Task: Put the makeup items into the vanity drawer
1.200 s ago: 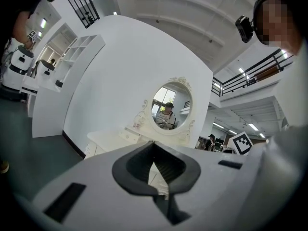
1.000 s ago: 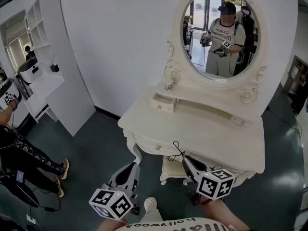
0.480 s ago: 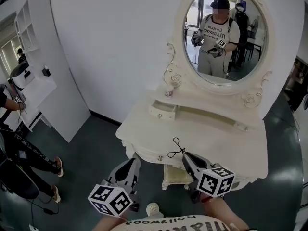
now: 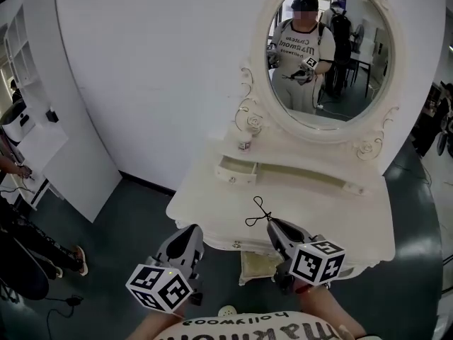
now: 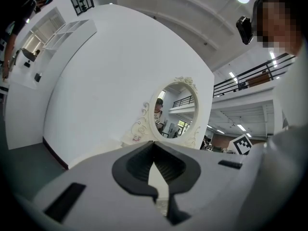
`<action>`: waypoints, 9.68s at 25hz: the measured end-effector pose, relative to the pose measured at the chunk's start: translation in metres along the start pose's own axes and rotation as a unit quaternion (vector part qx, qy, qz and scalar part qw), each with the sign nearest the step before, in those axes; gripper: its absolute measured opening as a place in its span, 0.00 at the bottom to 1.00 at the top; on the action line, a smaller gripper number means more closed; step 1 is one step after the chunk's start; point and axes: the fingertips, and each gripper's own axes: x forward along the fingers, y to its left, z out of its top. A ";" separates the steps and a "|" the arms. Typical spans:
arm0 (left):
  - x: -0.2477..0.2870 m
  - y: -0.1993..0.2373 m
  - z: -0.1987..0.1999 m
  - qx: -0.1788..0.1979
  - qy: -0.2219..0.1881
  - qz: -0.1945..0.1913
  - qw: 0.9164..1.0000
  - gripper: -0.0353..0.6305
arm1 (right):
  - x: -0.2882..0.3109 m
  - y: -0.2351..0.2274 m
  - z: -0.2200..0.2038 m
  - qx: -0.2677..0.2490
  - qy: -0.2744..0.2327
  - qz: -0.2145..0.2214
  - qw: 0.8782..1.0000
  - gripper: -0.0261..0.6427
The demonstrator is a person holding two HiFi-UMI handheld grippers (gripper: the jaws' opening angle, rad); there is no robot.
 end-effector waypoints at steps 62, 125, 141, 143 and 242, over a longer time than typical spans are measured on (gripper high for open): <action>-0.041 0.140 0.033 -0.055 -0.077 0.294 0.951 0.06 | 0.243 -0.109 0.014 0.082 0.186 0.061 0.977 0.10; -0.079 0.156 0.020 -0.089 -0.105 0.369 0.919 0.06 | 0.301 -0.143 -0.012 -0.082 0.287 -0.022 0.954 0.10; -0.079 0.156 0.016 -0.097 -0.105 0.367 0.919 0.06 | 0.303 -0.138 -0.019 -0.092 0.327 -0.003 0.941 0.11; -0.080 0.155 0.016 -0.098 -0.107 0.366 0.919 0.06 | 0.303 -0.138 -0.021 -0.088 0.332 -0.005 0.939 0.11; 0.005 0.109 -0.001 -0.068 -0.004 0.122 0.990 0.06 | 0.141 -0.013 0.011 -0.035 0.028 -0.023 0.999 0.09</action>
